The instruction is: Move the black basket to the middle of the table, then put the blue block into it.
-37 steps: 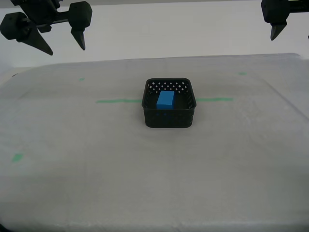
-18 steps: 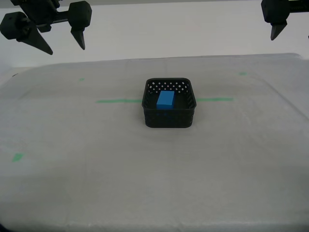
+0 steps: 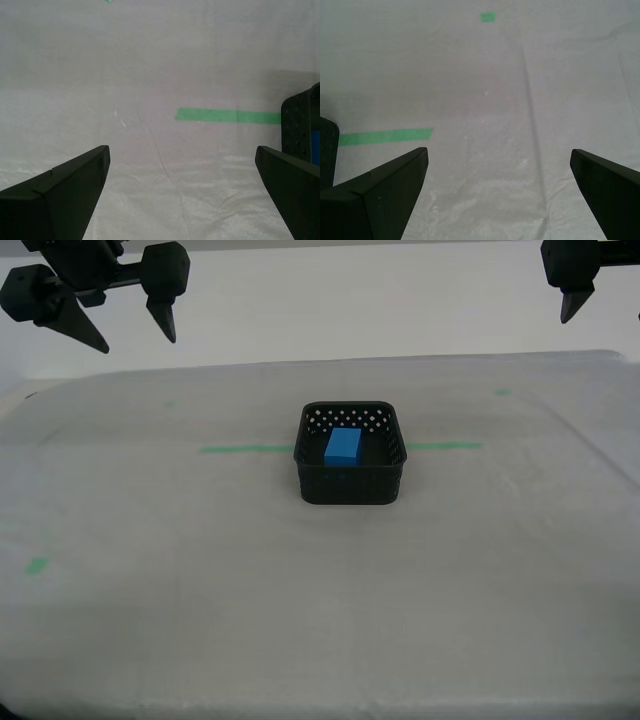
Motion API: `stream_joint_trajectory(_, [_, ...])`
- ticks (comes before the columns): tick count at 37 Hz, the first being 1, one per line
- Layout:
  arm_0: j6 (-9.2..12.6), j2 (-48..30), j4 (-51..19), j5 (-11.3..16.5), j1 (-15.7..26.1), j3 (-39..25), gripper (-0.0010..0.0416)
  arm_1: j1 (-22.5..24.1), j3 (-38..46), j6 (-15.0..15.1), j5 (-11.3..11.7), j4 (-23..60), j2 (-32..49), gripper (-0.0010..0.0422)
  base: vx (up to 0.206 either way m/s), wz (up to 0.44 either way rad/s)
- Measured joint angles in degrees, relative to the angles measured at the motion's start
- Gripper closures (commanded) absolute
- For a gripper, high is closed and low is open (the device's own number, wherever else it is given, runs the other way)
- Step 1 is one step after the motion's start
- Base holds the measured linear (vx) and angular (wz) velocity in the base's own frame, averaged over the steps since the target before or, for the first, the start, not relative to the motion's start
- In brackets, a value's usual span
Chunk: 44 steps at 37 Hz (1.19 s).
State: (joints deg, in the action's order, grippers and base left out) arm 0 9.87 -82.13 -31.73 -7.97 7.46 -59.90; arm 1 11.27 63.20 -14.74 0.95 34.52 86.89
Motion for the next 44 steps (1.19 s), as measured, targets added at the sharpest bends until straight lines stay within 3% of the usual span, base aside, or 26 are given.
stream_joint_trajectory(44, [-0.02,0.00,0.00,0.00,0.00,0.00,0.0007,0.00,0.00,0.00,0.00,0.00,0.00,0.0012,0.000,0.000])
